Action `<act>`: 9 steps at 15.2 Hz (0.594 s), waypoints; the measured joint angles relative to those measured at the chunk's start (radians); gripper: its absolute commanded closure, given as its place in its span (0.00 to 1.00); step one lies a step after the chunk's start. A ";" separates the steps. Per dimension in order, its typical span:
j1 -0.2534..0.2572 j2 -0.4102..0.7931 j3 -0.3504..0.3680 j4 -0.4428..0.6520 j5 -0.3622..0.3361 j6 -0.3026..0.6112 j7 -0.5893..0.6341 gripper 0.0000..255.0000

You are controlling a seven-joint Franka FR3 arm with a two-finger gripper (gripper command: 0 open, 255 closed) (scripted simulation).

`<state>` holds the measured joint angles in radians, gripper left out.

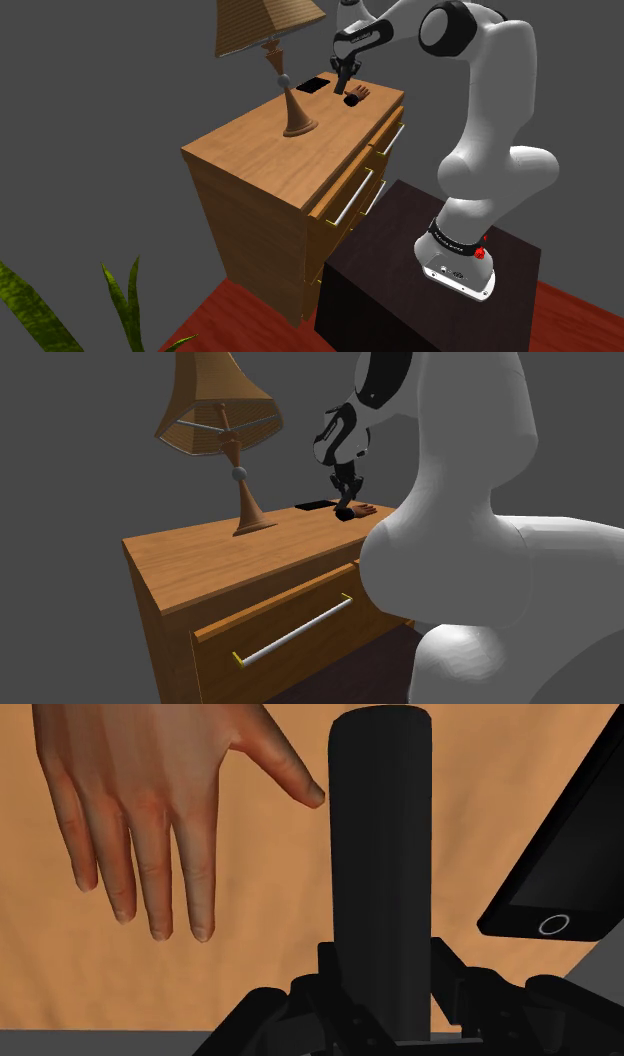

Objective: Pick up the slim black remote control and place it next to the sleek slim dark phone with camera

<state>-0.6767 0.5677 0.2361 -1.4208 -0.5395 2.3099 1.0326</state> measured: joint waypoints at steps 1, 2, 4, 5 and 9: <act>0.001 0.000 0.000 -0.002 0.000 0.000 0.001 1.00; 0.001 -0.001 0.000 -0.005 0.000 0.001 0.002 1.00; 0.001 0.000 0.000 -0.005 -0.001 0.003 0.002 1.00; 0.001 0.000 0.000 -0.006 -0.001 0.003 0.003 1.00; 0.004 0.000 0.001 -0.009 -0.001 0.001 0.005 0.00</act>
<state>-0.6729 0.5681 0.2373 -1.4300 -0.5402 2.3105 1.0373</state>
